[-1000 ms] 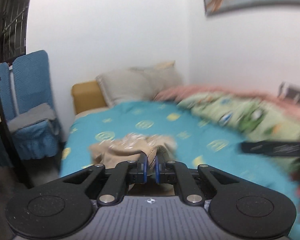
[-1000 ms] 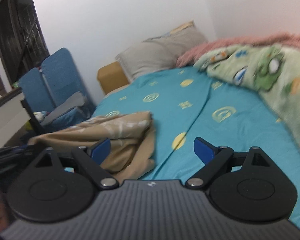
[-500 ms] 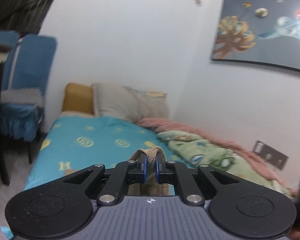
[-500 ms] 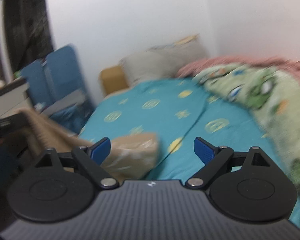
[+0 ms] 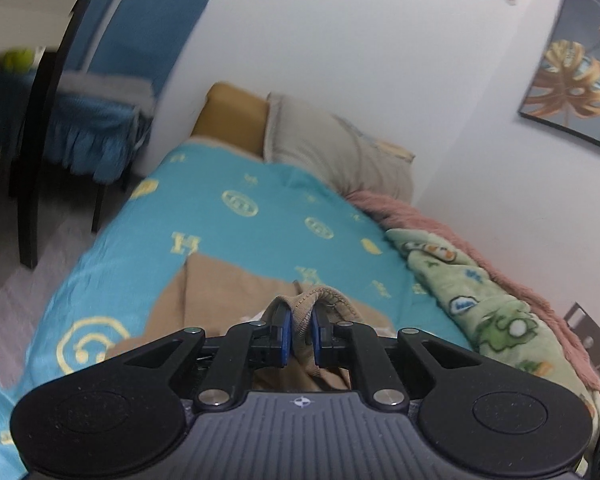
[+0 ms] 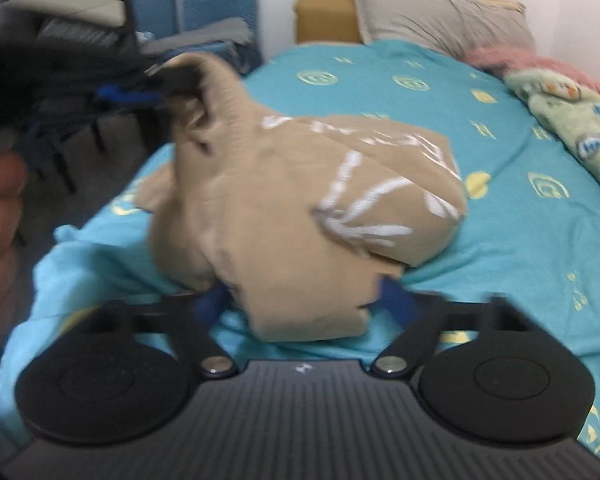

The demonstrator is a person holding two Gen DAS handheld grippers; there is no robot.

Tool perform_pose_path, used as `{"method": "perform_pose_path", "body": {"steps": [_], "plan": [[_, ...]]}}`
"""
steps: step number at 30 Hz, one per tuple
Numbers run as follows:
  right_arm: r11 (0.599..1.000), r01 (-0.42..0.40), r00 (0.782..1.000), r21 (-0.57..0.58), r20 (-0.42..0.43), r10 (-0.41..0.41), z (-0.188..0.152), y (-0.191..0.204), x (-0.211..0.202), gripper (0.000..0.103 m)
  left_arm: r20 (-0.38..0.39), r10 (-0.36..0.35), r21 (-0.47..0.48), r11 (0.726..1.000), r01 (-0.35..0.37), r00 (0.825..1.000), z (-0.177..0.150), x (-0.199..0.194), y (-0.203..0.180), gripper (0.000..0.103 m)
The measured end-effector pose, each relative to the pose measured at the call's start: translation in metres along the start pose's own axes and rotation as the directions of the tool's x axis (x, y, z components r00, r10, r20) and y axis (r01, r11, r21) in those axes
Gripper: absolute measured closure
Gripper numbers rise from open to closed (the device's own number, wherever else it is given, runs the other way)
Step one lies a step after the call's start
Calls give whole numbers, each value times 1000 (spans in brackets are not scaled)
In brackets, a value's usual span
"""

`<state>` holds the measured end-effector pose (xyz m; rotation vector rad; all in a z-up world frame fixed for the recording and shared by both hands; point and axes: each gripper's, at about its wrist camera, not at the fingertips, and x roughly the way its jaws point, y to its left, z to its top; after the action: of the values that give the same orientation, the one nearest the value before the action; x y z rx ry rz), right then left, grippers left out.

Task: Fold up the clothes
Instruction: 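Grasp the tan T-shirt edge with the left gripper and lift it, then grasp another shirt edge with the right gripper while the left gripper holds its edge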

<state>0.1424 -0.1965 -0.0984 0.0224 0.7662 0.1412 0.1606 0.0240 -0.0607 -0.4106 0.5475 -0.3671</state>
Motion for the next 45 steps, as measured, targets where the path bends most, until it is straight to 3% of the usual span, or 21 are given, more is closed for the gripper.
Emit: {"method": "perform_pose_path", "body": {"steps": [2, 7, 10, 11, 15, 18, 26, 30, 40, 45], "plan": [[995, -22, 1000, 95, -3, 22, 3, -17, -5, 47, -7, 2, -14, 1000, -2, 1000, -1, 7, 5, 92], [977, -27, 999, 212, 33, 21, 8, -43, -23, 86, -13, -35, -17, 999, 35, 999, -4, 10, 3, 90], [970, -17, 997, 242, 77, -2, 12, -50, -30, 90, -4, -60, -4, 998, 60, 998, -6, 6, -5, 88], [968, -14, 995, 252, 99, -11, 14, -53, -35, 91, -1, -67, -3, 998, 67, 998, -7, 4, -7, 86], [956, 2, 976, 295, 207, -66, 18, -64, -60, 91, 2, -78, -7, 997, 78, 997, -15, -2, -16, 59], [951, 46, 959, 305, 255, -128, 21, -73, -74, 91, -16, -72, 33, 997, 73, 997, -23, -3, -29, 49], [922, 54, 957, 383, 245, -157, 24, -96, -73, 91, -86, -71, 225, 970, 89, 994, -59, 0, -59, 42], [919, 52, 957, 391, 242, -157, 25, -100, -70, 91, -134, -8, 305, 951, 48, 991, -81, 3, -61, 42], [902, 93, 961, 421, 199, -191, 12, -108, -54, 91, -112, 100, 469, 882, -35, 989, -112, 16, -66, 39], [889, 100, 963, 447, 182, -200, 3, -116, -49, 91, -102, 100, 415, 908, -49, 990, -102, 0, -62, 45]]}}
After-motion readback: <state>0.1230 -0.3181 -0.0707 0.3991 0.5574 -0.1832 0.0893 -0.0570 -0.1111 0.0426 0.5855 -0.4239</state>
